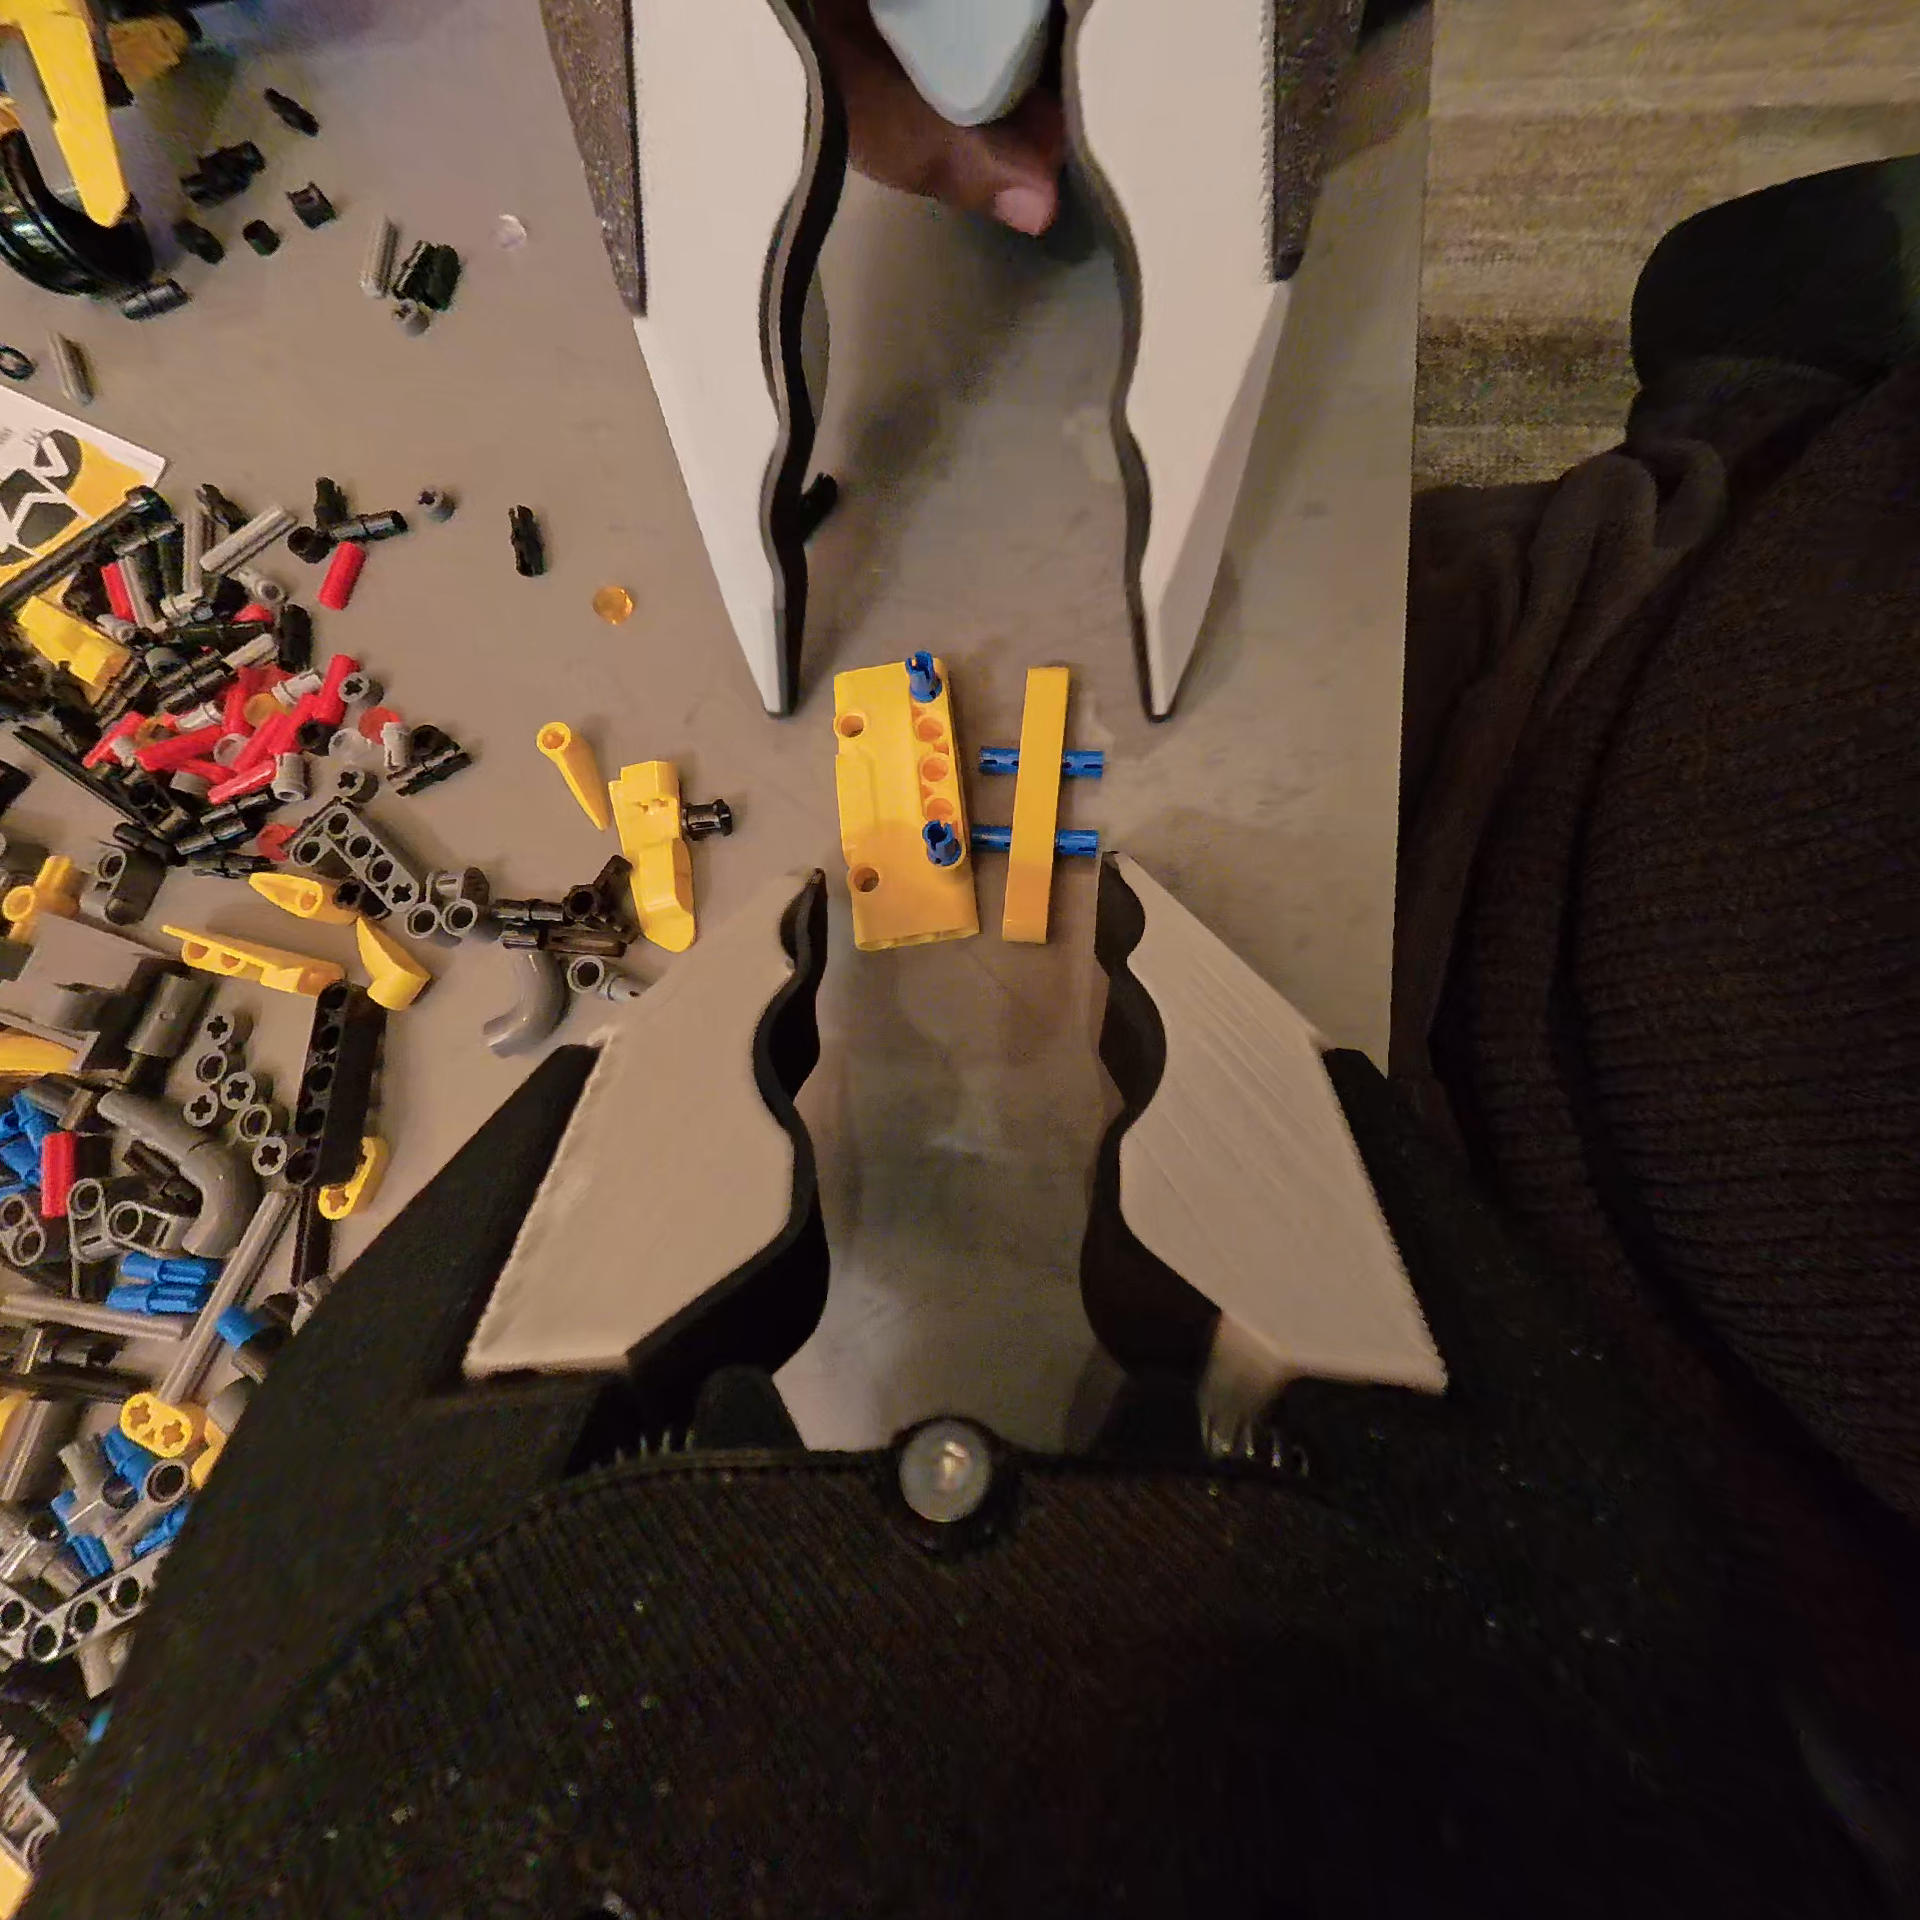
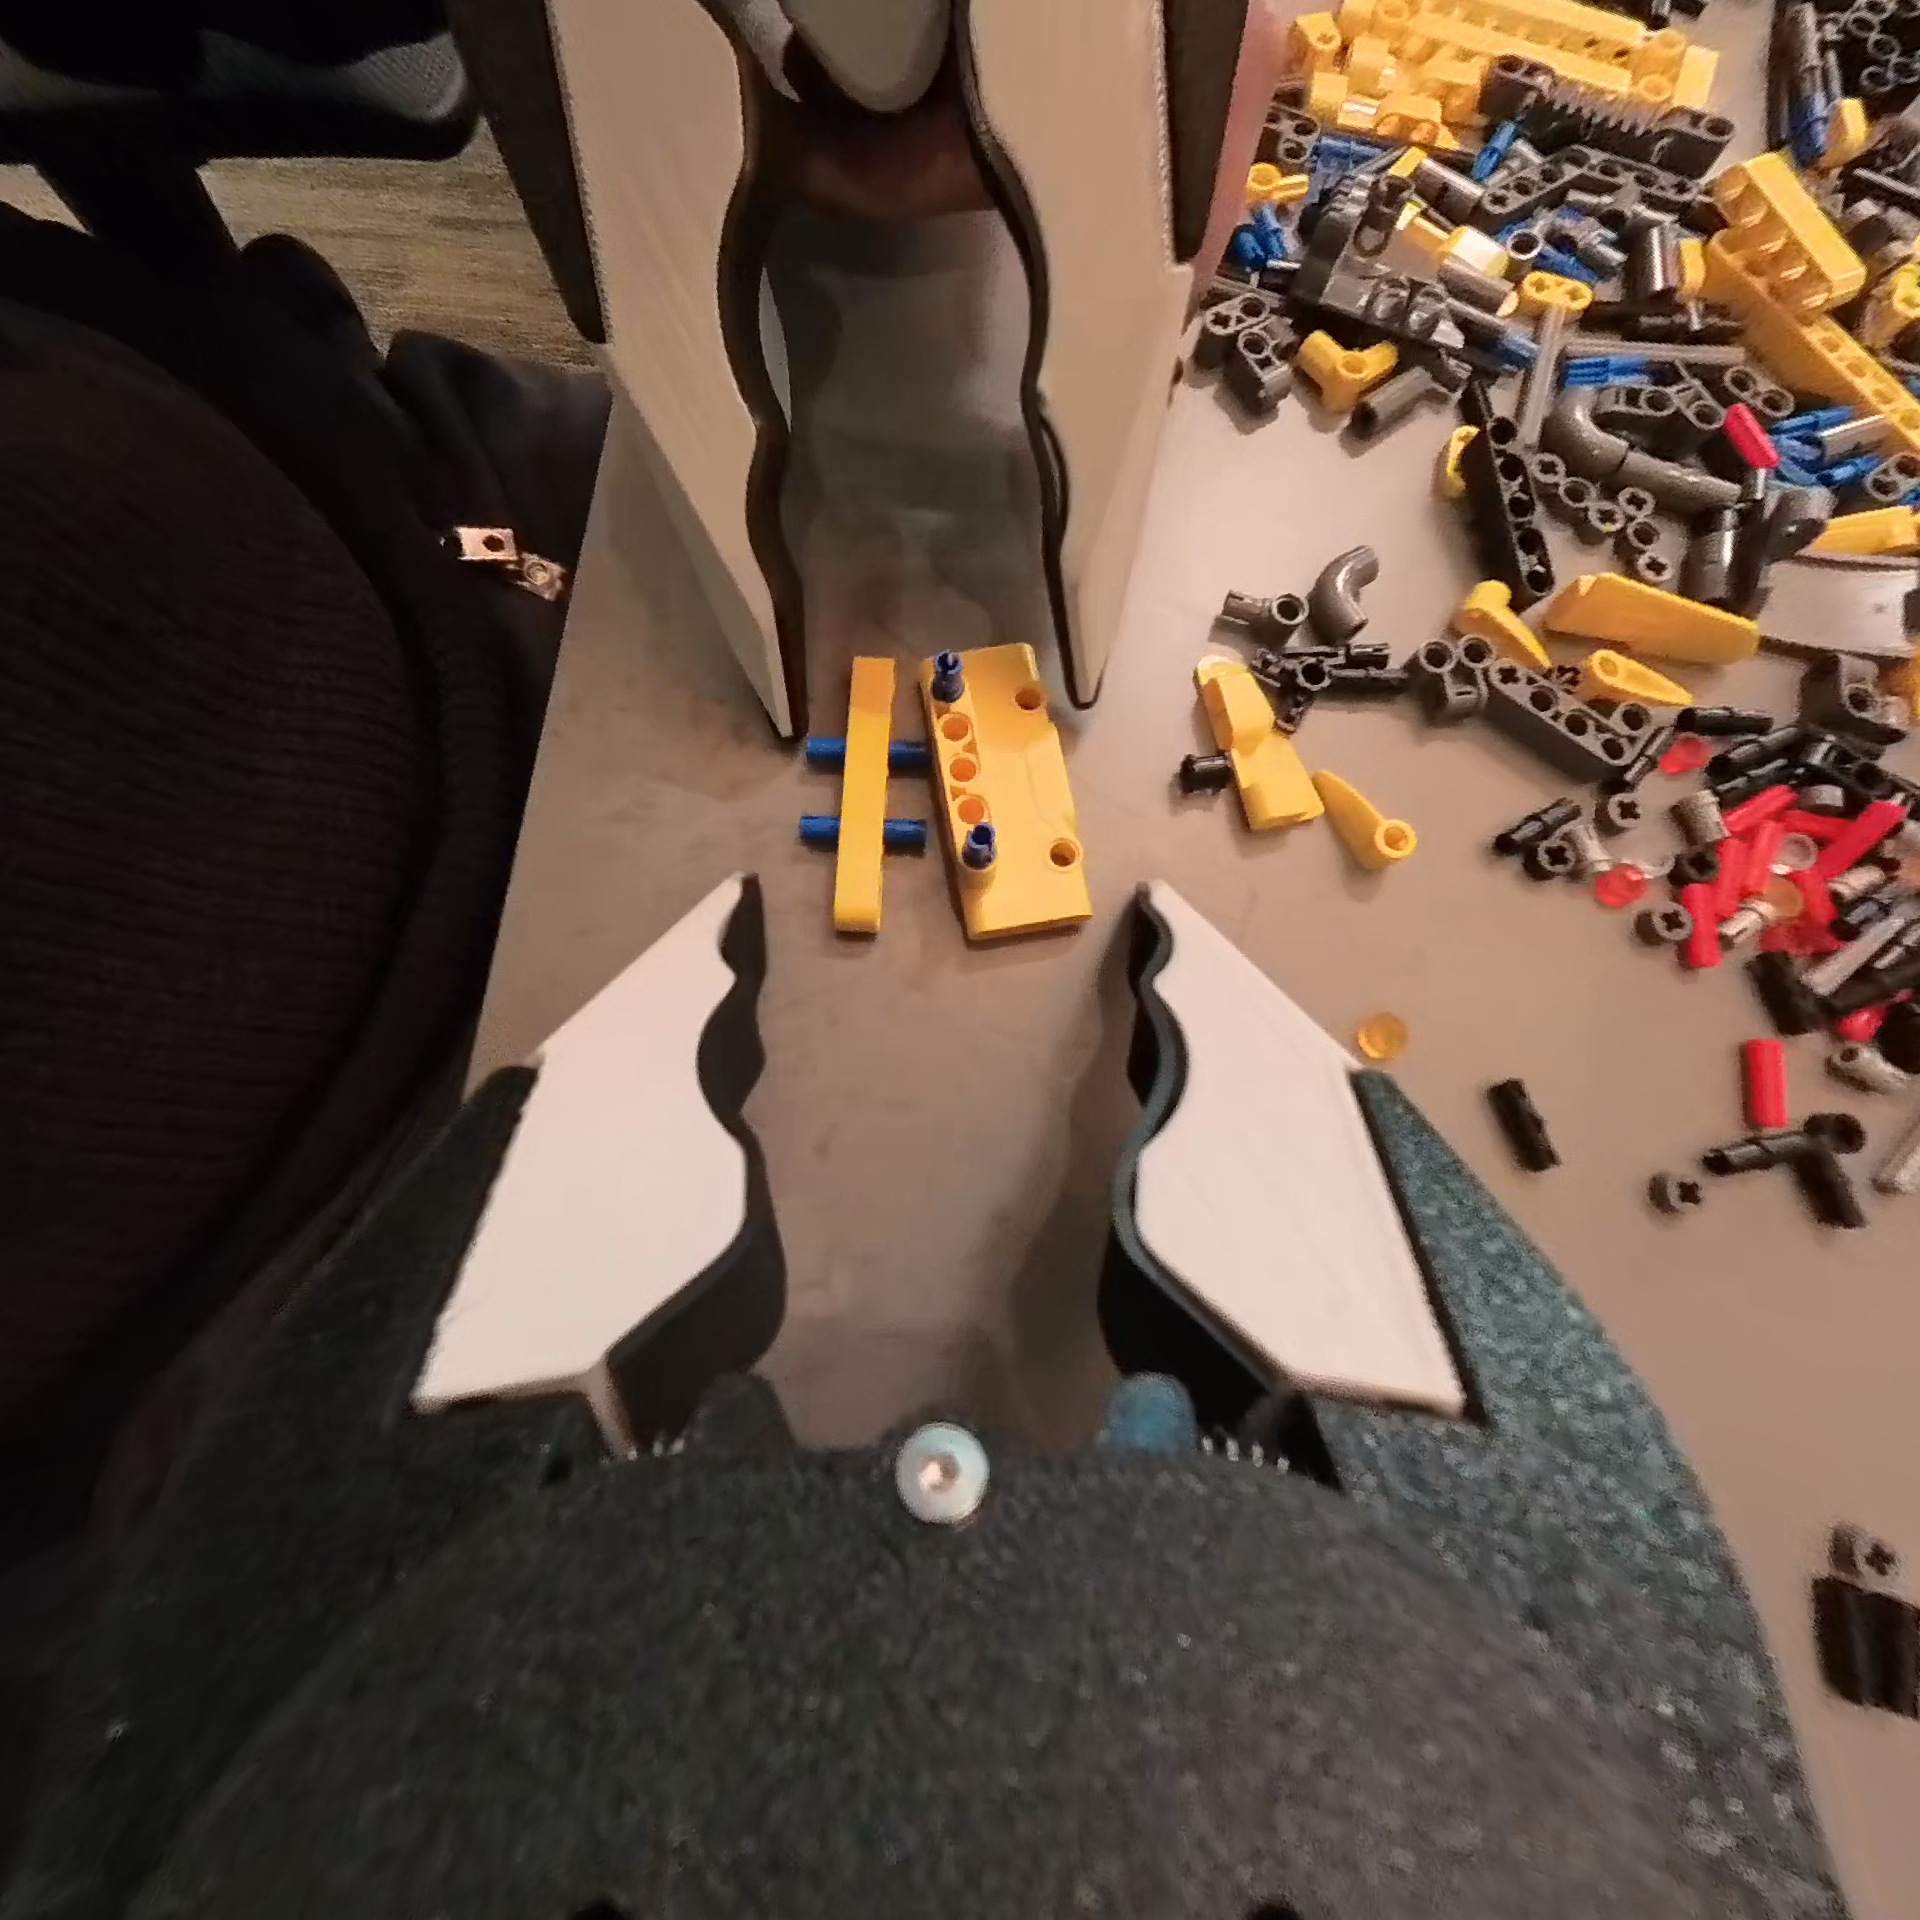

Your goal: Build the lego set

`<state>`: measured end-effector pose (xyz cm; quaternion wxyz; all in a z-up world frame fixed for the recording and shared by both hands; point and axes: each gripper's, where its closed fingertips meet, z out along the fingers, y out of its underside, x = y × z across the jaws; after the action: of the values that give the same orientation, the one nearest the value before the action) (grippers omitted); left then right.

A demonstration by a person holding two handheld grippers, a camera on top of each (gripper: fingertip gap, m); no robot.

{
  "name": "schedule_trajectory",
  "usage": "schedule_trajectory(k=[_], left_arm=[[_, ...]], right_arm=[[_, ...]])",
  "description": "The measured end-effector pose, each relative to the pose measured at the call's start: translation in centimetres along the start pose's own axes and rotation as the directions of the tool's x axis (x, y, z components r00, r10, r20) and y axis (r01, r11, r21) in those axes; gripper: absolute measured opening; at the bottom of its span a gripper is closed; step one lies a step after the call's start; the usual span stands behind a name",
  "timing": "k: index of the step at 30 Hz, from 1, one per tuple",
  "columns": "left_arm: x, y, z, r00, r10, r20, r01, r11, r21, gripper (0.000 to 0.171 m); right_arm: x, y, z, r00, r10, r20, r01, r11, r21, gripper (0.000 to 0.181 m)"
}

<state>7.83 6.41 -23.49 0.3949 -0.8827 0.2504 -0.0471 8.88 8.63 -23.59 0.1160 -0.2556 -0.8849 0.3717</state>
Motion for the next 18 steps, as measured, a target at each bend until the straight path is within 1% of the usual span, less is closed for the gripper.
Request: schedule_trajectory(k=[6, 11, 18], left_arm=[[0.24, 0.04, 0.01, 0.999, 0.006, -0.031, -0.006, 1.000, 0.005, 0.045], [0.36, 0.03, 0.07, 0.998, 0.012, -0.055, -0.012, 1.000, 0.006, 0.042], [0.34, 0.10, 0.09, 0.997, 0.009, -0.073, -0.009, 1.000, 0.001, 0.042]], right_arm=[[0.41, -0.12, 0.02, 1.000, -0.015, 0.010, 0.015, 1.000, 0.005, 0.058], [-0.16, -0.33, 0.15, 0.999, -0.044, 0.030, 0.044, 0.999, 0.009, 0.042], [-0.25, -0.34, 0.15, 0.999, -0.045, 0.030, 0.044, 0.999, 0.010, 0.038]])
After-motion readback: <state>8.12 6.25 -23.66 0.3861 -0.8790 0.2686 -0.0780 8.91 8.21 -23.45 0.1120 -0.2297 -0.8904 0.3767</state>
